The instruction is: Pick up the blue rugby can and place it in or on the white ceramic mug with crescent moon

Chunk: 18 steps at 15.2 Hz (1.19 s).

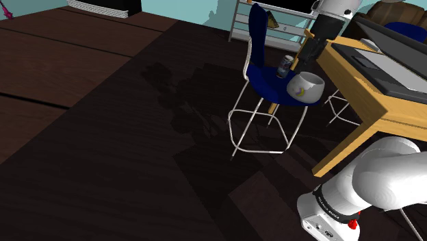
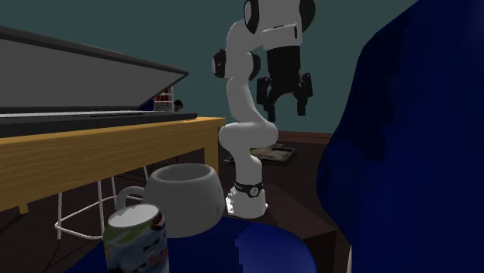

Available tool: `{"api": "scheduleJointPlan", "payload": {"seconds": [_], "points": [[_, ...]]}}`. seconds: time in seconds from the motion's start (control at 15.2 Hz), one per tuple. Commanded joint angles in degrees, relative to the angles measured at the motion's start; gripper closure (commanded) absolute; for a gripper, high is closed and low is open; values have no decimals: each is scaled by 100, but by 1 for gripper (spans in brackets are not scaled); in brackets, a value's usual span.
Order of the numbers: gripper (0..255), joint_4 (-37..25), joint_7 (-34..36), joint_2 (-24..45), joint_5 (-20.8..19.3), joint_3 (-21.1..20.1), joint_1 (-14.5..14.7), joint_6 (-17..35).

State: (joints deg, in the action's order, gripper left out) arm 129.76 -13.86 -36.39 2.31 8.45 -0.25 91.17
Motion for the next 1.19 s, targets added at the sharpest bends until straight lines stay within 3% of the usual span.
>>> {"api": "scheduleJointPlan", "payload": {"seconds": [0.0,0.59,1.12], "points": [[0,-146,-304,224,-115,231,-55,99],[0,-1022,-1575,1613,-213,1174,-179,671],[0,-2313,-2810,3211,293,1913,-327,892]]}}
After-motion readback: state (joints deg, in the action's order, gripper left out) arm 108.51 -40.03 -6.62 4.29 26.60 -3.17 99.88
